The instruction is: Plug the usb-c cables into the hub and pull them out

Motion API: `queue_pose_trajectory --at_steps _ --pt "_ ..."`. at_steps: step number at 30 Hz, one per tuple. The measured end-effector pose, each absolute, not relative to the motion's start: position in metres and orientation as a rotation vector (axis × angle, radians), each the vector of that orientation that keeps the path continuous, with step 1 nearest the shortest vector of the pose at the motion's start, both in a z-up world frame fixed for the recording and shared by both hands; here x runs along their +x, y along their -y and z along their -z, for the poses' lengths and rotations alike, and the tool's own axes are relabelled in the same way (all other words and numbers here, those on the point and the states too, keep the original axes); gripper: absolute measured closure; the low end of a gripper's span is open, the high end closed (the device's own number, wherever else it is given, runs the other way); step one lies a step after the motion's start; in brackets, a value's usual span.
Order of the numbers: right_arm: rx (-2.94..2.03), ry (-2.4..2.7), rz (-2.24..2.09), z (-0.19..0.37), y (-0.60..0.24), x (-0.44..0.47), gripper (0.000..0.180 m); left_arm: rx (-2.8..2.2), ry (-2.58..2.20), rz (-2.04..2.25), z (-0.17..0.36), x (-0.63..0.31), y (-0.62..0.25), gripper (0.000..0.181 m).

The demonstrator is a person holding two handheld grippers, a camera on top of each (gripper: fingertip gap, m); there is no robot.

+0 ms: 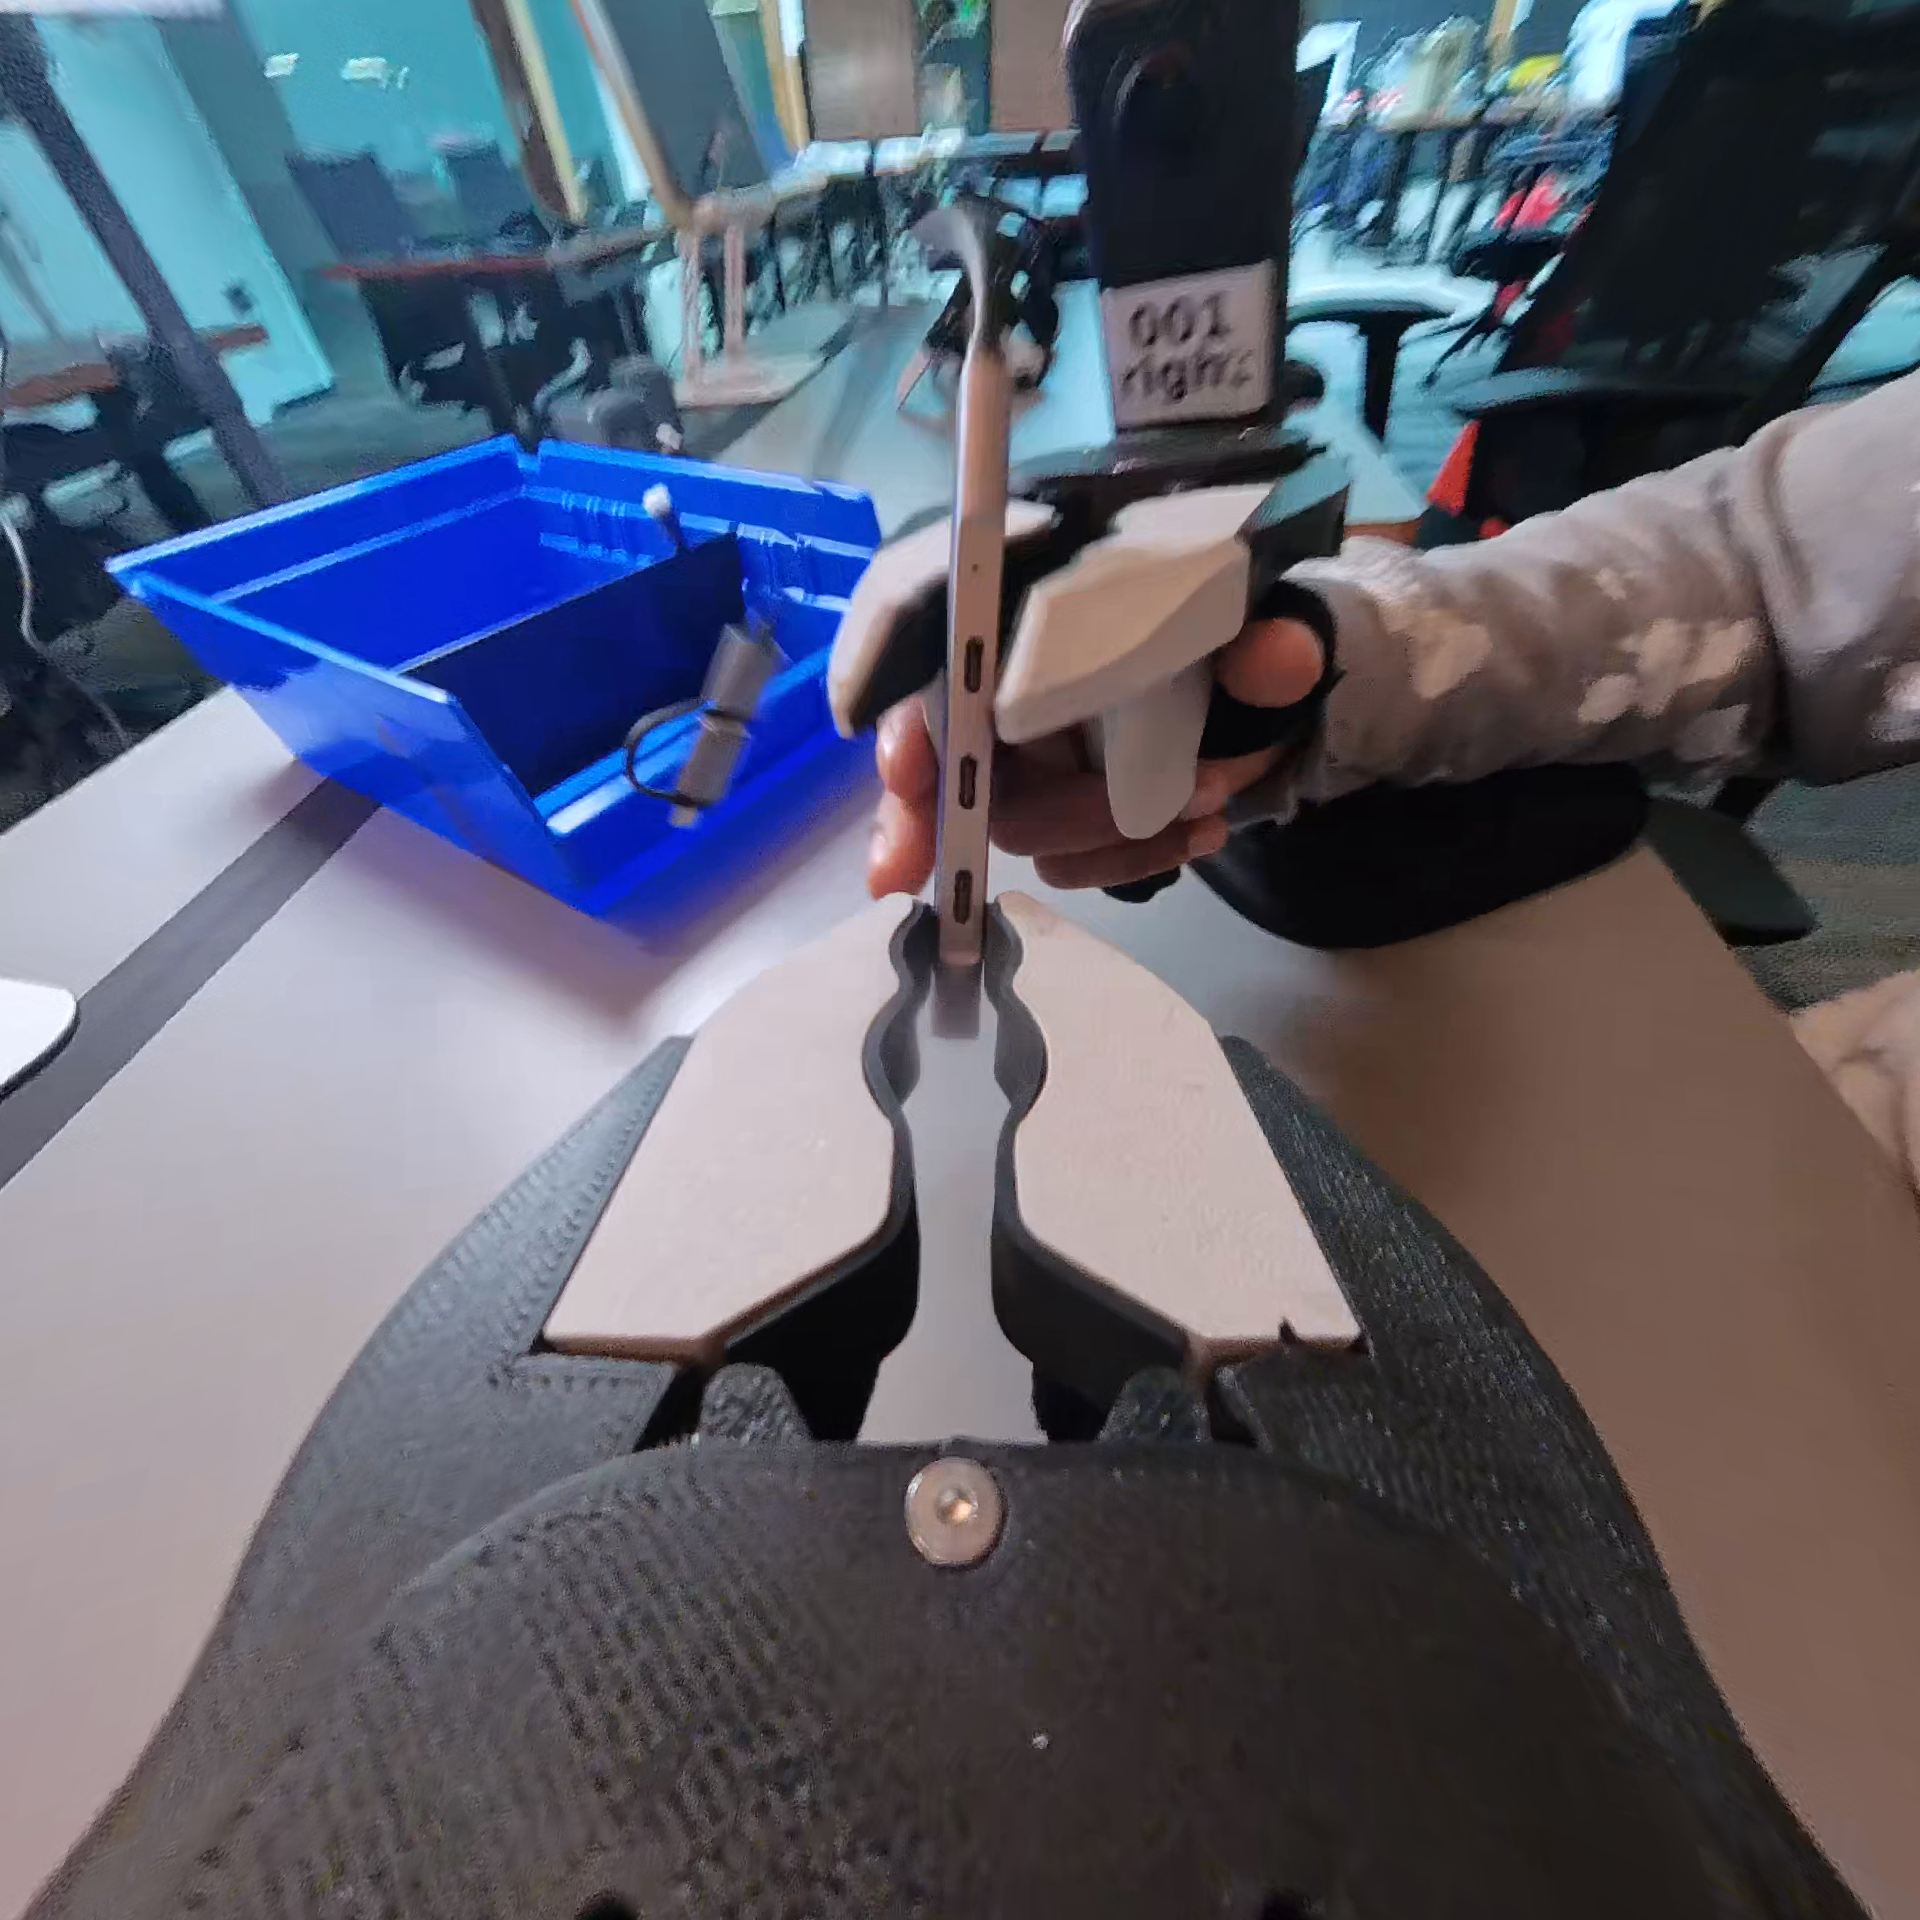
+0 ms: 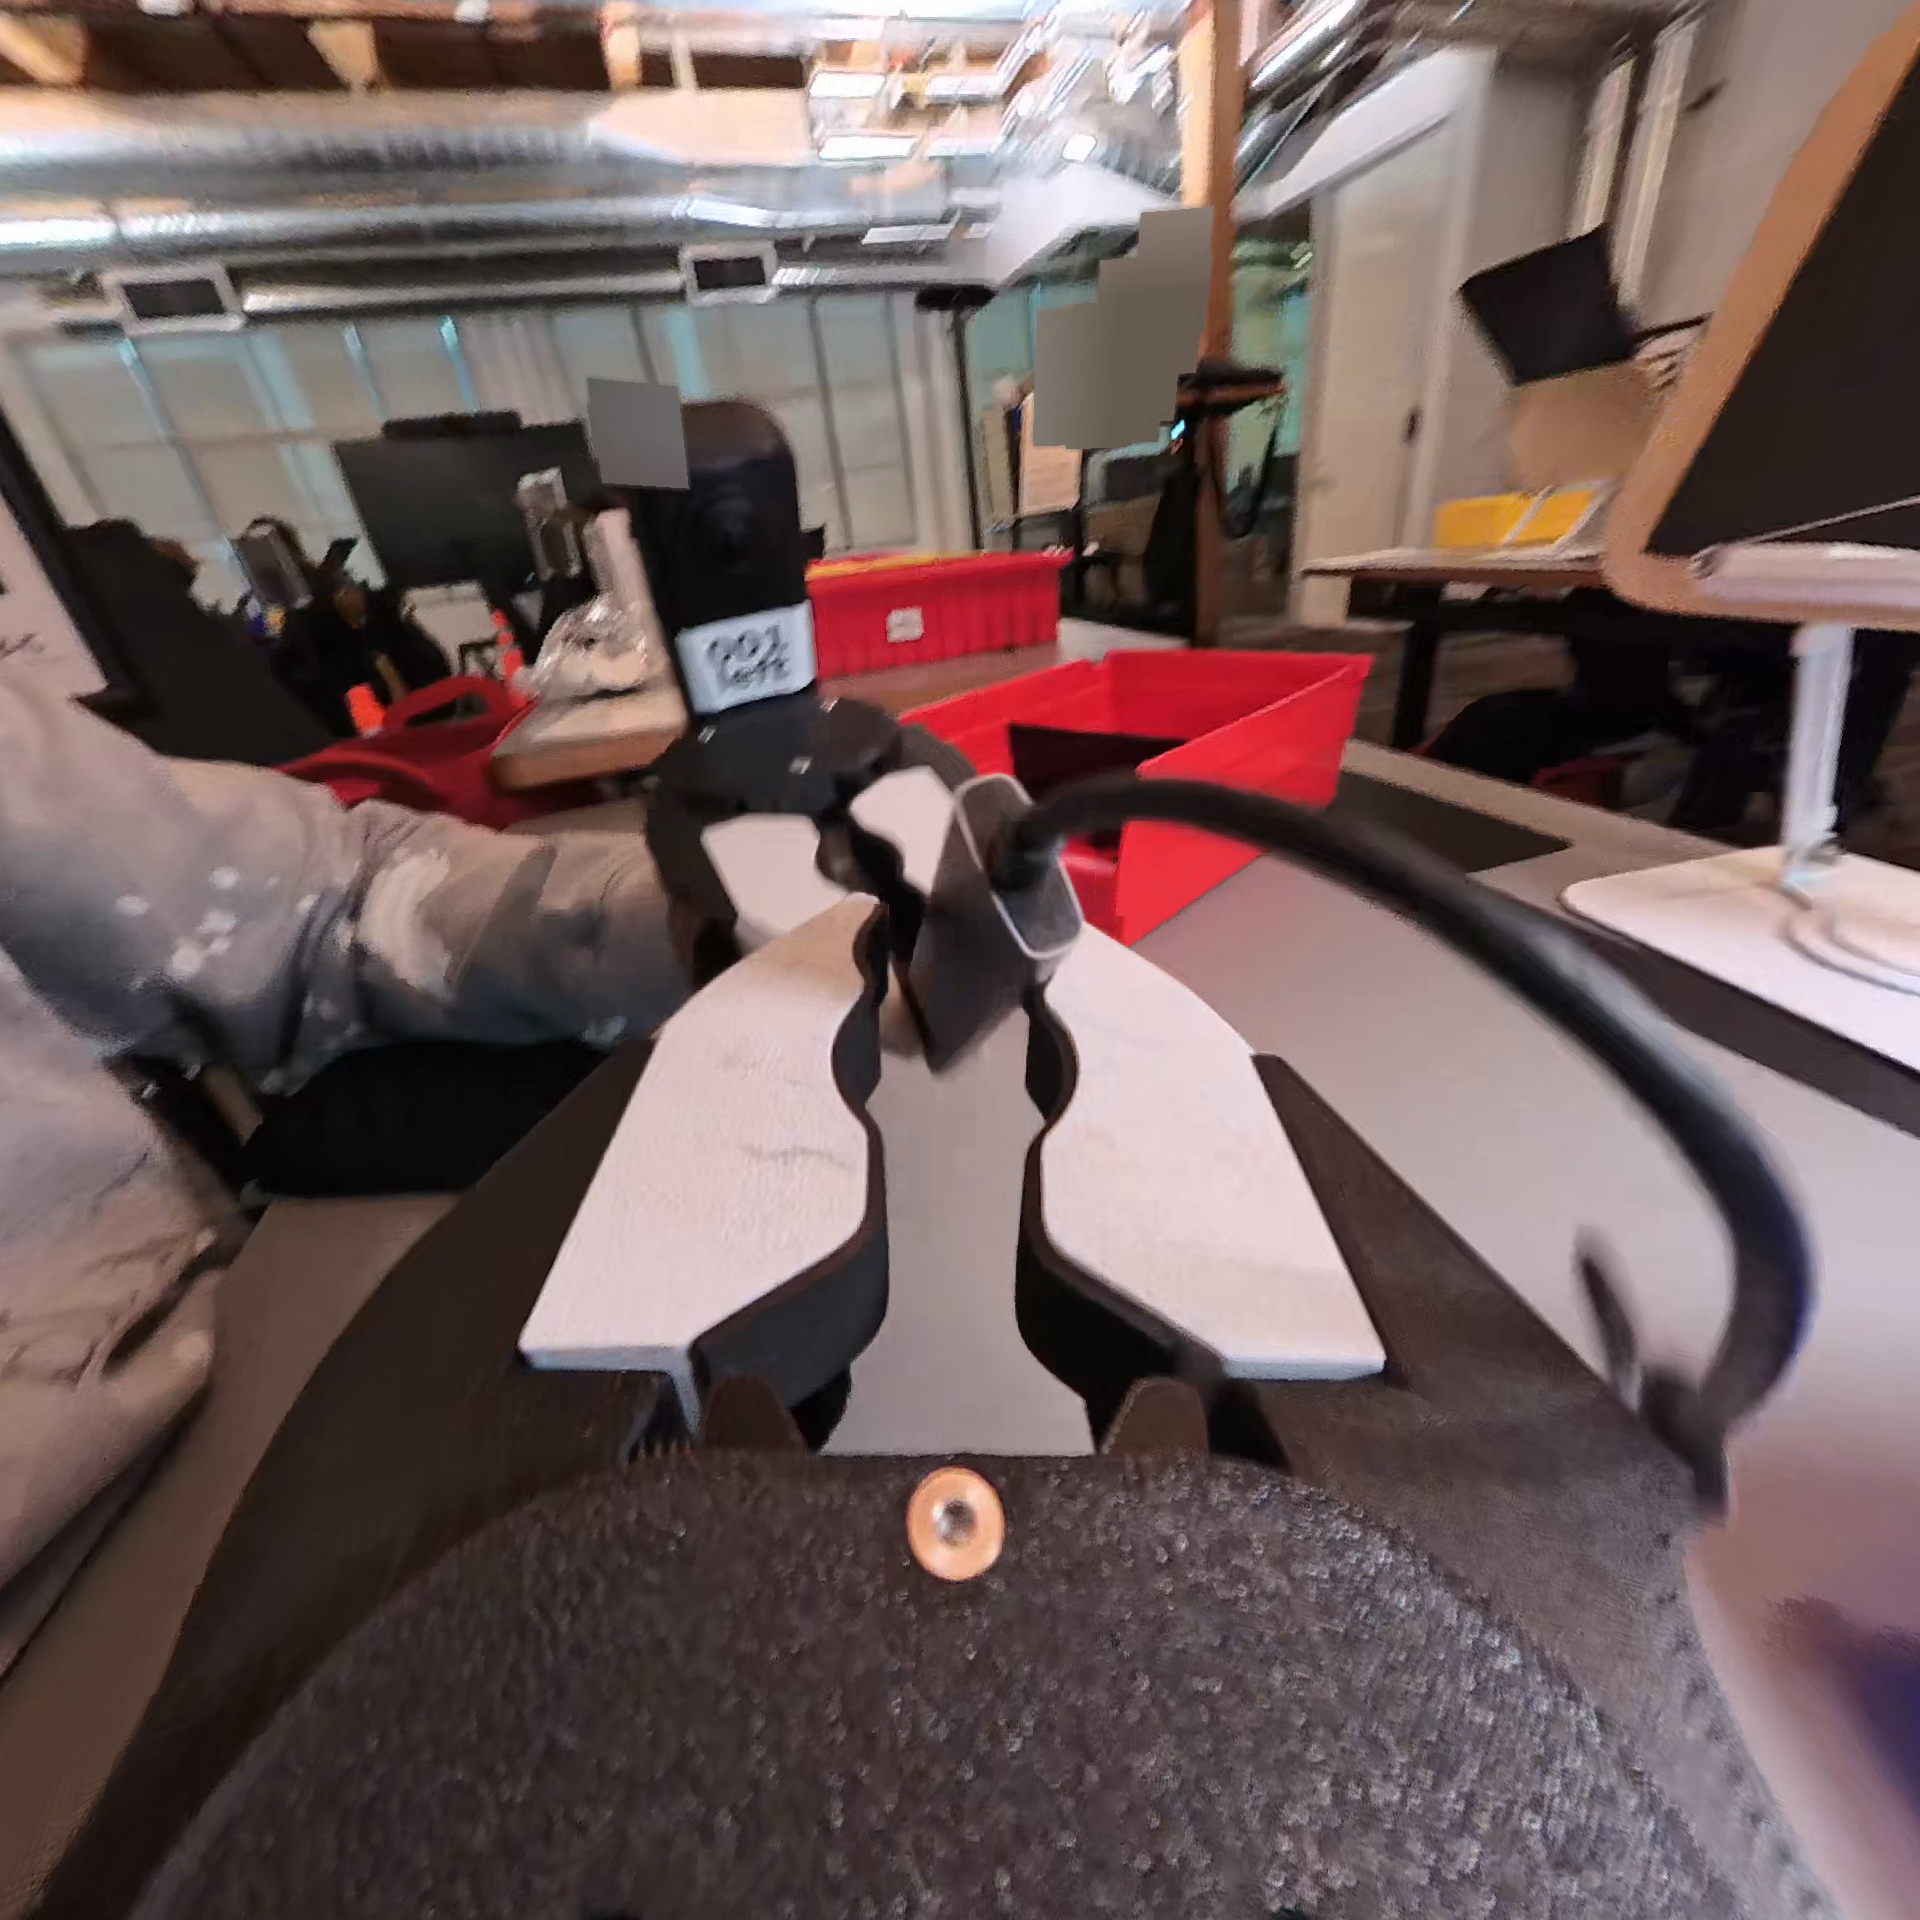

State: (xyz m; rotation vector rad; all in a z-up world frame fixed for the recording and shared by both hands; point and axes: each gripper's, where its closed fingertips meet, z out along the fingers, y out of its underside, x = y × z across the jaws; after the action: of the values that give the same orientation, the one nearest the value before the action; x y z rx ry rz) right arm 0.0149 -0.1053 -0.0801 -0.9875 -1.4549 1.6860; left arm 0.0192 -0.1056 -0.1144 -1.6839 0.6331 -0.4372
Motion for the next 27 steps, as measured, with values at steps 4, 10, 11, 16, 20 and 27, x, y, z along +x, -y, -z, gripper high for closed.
queue_pose_trajectory --at_steps 4,10,11,16,20,27 --pt "-0.958 1.579 -1.613 0.097 0.109 0.018 0.157 -1.699 -0.639 0.609 0.121 0.014 0.116 0.171" --pt "-0.908 1.609 -1.645 0.096 0.116 0.023 0.164 -1.623 -0.64 0.794 0.112 0.019 0.127 0.171" --pt "-0.898 1.616 -1.655 0.096 0.118 0.024 0.166 -1.614 -0.643 0.815 0.111 0.02 0.128 0.171" --pt "-0.856 1.676 -1.626 0.102 0.126 0.027 0.168 -1.631 -0.699 0.812 0.116 0.027 0.132 0.171" --pt "-0.826 1.725 -1.572 0.108 0.13 0.028 0.169 -1.646 -0.738 0.772 0.121 0.03 0.132 0.171" --pt "-0.782 1.755 -1.436 0.111 0.125 0.029 0.171 -1.656 -0.708 0.677 0.117 0.02 0.127 0.164"
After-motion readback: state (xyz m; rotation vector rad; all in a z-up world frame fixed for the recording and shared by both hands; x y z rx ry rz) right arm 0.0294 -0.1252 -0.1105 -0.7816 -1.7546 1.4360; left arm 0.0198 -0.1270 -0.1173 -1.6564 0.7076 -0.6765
